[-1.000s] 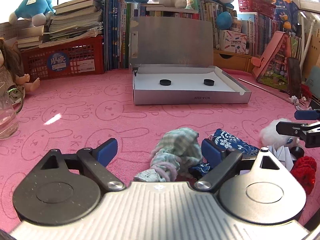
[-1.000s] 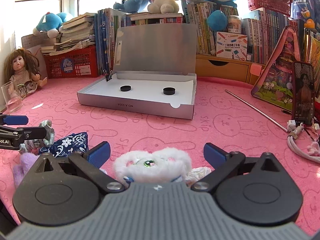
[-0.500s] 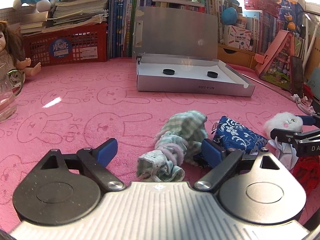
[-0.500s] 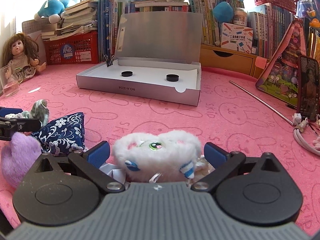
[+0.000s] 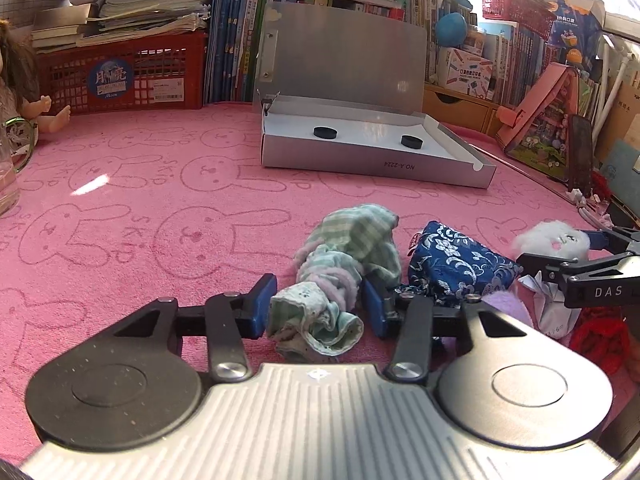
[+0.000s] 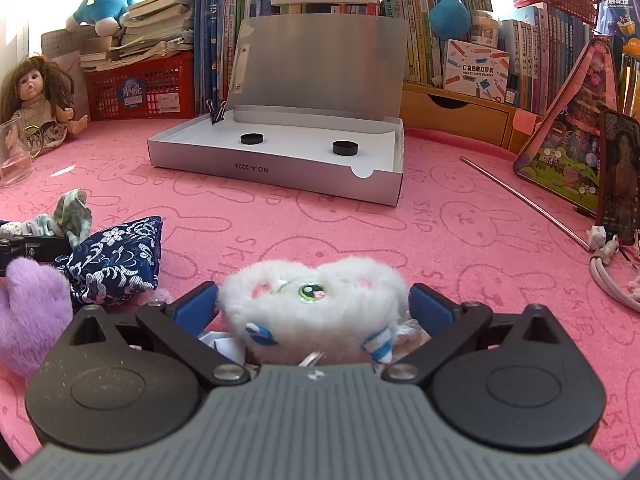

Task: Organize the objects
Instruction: 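Grasp the green plaid scrunchie with the left gripper while the right grasps the white plush cat, then carry scrunchie and plush cat into the box and open both grippers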

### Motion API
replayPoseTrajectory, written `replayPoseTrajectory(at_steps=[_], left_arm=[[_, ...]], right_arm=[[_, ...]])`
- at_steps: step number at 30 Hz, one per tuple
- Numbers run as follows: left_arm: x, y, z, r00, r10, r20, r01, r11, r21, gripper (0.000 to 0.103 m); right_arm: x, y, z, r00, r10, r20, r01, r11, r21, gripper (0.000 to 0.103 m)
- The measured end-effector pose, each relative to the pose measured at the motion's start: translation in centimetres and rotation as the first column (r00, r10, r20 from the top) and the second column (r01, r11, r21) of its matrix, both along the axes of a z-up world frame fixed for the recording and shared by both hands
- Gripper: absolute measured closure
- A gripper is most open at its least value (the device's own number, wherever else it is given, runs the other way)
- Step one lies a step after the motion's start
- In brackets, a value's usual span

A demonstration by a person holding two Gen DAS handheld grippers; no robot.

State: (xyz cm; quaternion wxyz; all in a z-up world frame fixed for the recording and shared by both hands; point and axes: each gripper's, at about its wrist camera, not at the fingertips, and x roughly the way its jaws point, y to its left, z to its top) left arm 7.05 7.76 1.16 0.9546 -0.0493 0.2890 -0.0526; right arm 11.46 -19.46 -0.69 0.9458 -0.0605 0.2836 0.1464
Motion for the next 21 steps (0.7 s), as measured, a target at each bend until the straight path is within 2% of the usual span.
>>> replayPoseTrajectory(at_steps=[4, 7, 10, 15, 21], left_arm=[[0.3, -0.2, 0.0, 1.0, 0.003, 0.002, -0.003, 1.0, -0.007, 0.058], [0.5, -0.3, 0.2, 1.0, 0.006, 0.002, -0.006, 1.0, -0.007, 0.064], [0.9, -0.7, 0.7, 1.0, 0.006, 0.011, -0.005, 1.0, -0.015, 0.065], [1.5, -1.3, 1.5, 1.0, 0.005, 0.028, -0.005, 1.0, -0.018, 0.065], [2.4, -1.1, 2.6, 0.999, 0.011, 0.041, -0.01, 0.999, -0.033, 0.065]], right_arm=[[0.0, 0.0, 0.0, 1.0, 0.004, -0.006, -0.004, 1.0, -0.002, 0.0], [0.1, 0.1, 0.5, 0.999, 0.029, -0.015, -0.029, 0.999, -0.014, 0.013], [0.2, 0.2, 1.2, 0.998, 0.05, -0.028, -0.05, 0.998, -0.024, 0.016], [0.0, 0.5, 2.0, 0.998, 0.06, 0.003, -0.06, 0.997, -0.045, 0.016], [0.7, 0.1, 2.8, 0.999, 0.038, 0.006, -0.038, 0.999, -0.009, 0.016]])
